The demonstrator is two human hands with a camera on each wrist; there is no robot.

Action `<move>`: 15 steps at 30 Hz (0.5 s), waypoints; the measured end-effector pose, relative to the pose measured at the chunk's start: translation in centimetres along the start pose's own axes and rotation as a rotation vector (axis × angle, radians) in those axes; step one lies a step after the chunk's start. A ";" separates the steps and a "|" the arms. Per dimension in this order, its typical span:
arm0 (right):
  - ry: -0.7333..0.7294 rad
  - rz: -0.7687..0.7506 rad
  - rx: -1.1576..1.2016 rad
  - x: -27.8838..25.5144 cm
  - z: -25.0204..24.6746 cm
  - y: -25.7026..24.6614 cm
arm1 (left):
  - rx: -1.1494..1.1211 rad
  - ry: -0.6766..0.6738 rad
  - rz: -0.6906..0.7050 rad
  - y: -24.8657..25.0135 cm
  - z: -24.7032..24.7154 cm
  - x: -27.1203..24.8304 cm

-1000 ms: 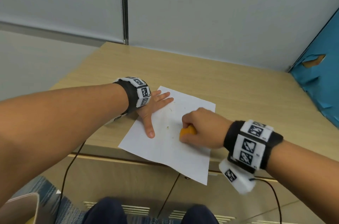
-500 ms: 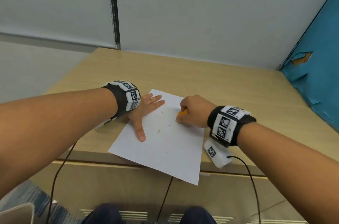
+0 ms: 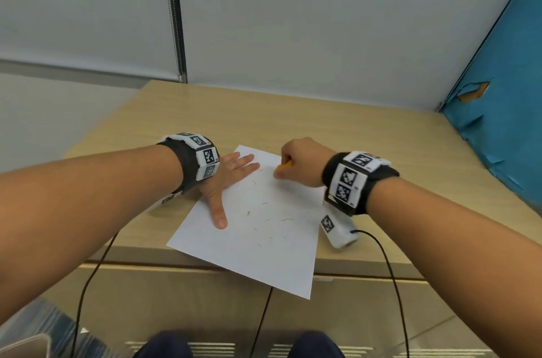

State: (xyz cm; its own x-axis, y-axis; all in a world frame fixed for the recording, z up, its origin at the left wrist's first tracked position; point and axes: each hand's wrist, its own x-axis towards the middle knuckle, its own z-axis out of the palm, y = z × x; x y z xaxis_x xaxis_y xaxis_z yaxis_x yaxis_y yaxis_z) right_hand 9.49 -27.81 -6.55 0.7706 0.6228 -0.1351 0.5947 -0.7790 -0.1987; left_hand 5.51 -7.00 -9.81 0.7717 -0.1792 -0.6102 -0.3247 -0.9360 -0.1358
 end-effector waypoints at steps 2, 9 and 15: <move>-0.037 0.023 -0.051 0.6 0.9 -0.2 | -0.012 0.000 0.001 0.0 0.1 0.0; -0.142 -0.054 -0.016 -4.0 1.8 0.7 | -0.040 -0.015 0.018 -0.2 0.1 0.1; 0.040 0.115 0.286 -5.4 0.2 4.4 | -0.031 -0.006 0.030 0.1 0.0 -0.4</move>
State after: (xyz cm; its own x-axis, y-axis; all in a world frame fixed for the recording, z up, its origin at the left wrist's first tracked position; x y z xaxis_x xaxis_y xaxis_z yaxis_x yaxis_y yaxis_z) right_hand 7.89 -34.56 -6.88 0.8408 0.5242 -0.1351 0.4193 -0.7885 -0.4499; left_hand 5.16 -6.98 -9.60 0.7586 -0.2051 -0.6185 -0.3301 -0.9393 -0.0935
